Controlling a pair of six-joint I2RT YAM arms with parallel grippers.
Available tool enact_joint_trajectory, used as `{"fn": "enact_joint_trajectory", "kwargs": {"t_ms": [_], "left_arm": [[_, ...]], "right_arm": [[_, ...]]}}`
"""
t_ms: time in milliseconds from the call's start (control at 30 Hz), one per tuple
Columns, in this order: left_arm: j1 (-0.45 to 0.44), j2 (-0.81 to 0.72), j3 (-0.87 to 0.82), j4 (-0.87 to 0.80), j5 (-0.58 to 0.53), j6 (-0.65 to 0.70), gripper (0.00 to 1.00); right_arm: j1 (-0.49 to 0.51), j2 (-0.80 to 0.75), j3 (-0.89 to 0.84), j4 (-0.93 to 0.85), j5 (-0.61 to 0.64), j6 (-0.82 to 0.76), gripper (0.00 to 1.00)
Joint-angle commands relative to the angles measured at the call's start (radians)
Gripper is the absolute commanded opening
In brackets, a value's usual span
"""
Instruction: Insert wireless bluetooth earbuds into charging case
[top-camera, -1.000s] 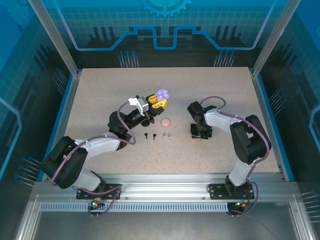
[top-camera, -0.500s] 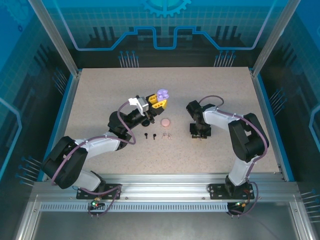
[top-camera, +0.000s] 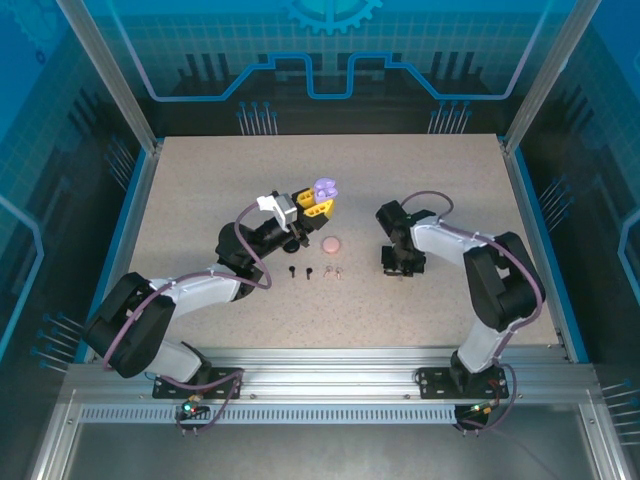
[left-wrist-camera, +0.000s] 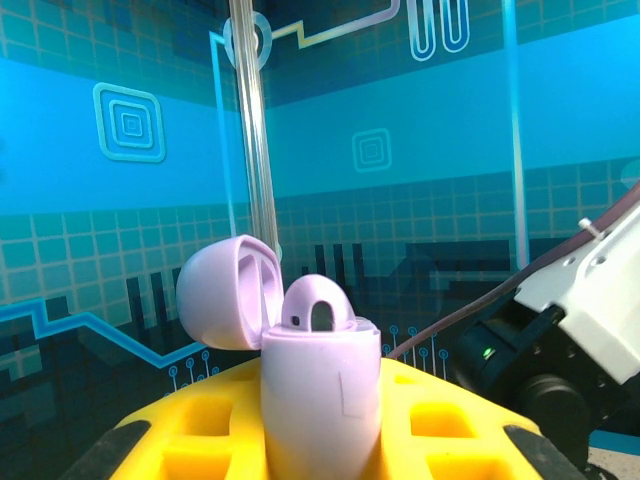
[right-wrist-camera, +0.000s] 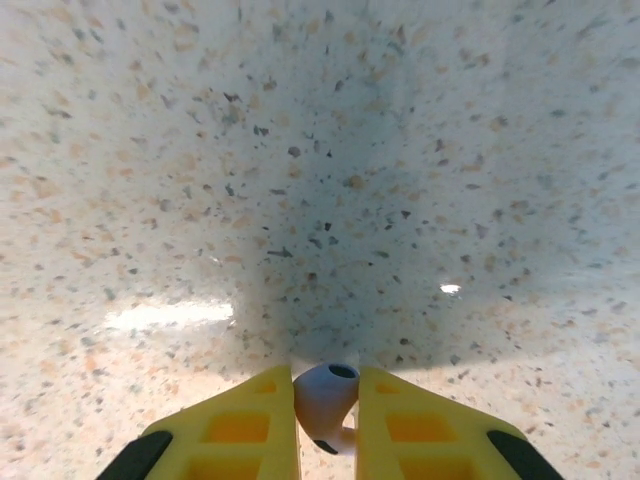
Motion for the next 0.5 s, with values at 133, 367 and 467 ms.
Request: {"fn": "enact_joint_trajectory", "kwargs": {"t_ms": [133, 367, 467], "left_arm": [[-0.008, -0.017, 0.029, 0.035, 0.0, 0.013, 0.0], [-0.013, 0.003, 0.054, 0.043, 0.007, 0.028, 0.0], [-0.021, 0.014, 0.063, 0.047, 0.012, 0.041, 0.0]], "right_arm": [[-0.008, -0.228, 0.004, 0.032, -0.035, 0.029, 0.16], [0.013, -0.418, 0.133, 0.011, -0.044, 0.05, 0.16], [0.039, -0.459, 0.228, -0.011, -0.02, 0.053, 0.16]]}}
